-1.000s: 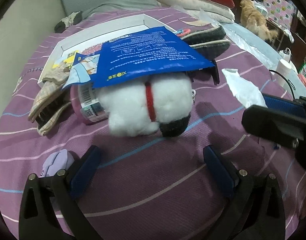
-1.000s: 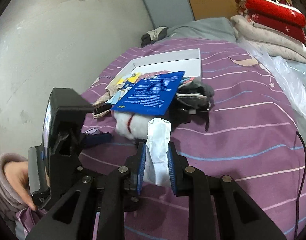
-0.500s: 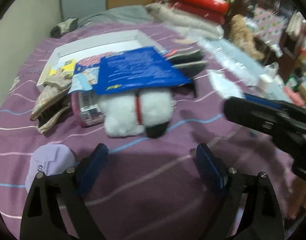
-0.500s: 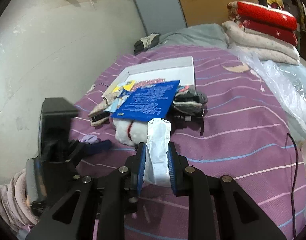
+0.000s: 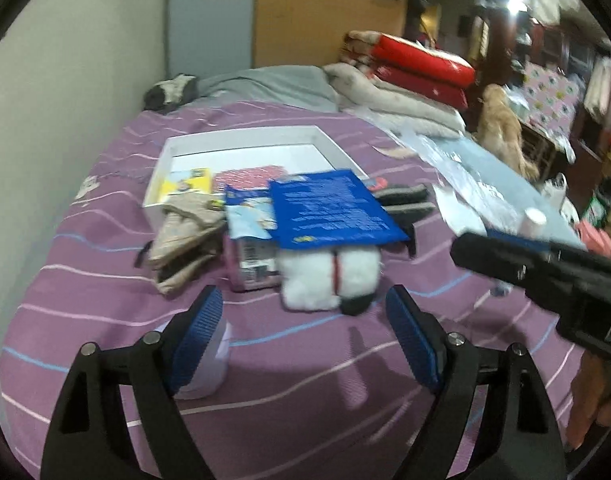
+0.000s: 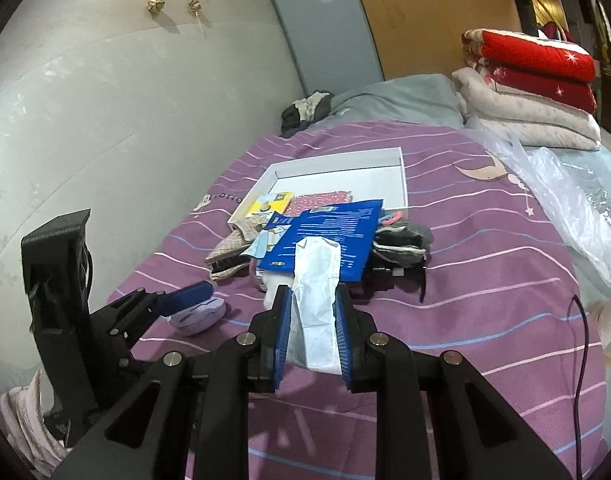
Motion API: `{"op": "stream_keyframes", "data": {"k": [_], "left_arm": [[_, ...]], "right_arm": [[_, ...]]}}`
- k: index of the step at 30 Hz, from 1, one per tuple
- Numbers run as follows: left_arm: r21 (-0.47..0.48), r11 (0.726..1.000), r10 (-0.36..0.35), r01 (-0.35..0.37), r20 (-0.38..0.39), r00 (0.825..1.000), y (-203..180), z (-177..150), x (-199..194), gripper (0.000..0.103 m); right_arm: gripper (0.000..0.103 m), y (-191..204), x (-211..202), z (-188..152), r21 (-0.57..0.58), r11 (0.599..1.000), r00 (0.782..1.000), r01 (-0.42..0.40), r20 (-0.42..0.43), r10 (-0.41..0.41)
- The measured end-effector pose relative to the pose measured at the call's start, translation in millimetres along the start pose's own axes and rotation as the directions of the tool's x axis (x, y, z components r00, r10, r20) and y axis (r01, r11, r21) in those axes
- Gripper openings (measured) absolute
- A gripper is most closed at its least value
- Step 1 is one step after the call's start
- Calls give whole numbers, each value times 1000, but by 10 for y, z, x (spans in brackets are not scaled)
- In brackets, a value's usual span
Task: Organize soft objects
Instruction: 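Lift the white strip with the right gripper toward the box, then grasp the lavender pad with the left gripper while the right gripper holds the white strip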
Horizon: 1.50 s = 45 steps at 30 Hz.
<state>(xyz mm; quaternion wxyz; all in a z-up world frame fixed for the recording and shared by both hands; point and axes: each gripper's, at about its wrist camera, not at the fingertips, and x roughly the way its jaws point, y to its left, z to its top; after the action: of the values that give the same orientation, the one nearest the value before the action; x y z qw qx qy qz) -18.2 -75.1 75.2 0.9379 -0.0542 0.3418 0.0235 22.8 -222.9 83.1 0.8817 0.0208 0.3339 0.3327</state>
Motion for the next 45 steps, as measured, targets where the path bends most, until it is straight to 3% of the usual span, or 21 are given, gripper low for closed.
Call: {"op": "stream_keyframes", "data": {"k": [3,15,20,28,33,38,45], "left_arm": [[-41,998,42,-42,3,999,104,7,8,84],[-168,984,59,-66,-47,997,450,-14,41,84],[-232,965,103,-124,-100,990,704,-16,103,84],[-324,942,3,-87,-251,968,945,-161,349,84],[-328,943,-36,-54,-263,964,953,-178,356,64],[-283,956,-4,-79,-281,960,874,-176,332,59],[-290,954,-6,-75,-270,963,905,-135,277,56]], "right_arm": [[20,18,53,-21,4,1000,1000,8,-9,-8],[20,192,209,29,-17,1000,1000,-19,-13,19],[20,288,249,-9,-68,998,1000,-4,-27,2],[20,275,257,-25,-74,997,999,3,-35,-5],[20,244,256,-26,-60,998,999,2,-39,-4],[20,245,252,-28,-61,998,999,1,-40,-3],[20,240,251,-28,-62,998,999,-1,-40,-2]]}}
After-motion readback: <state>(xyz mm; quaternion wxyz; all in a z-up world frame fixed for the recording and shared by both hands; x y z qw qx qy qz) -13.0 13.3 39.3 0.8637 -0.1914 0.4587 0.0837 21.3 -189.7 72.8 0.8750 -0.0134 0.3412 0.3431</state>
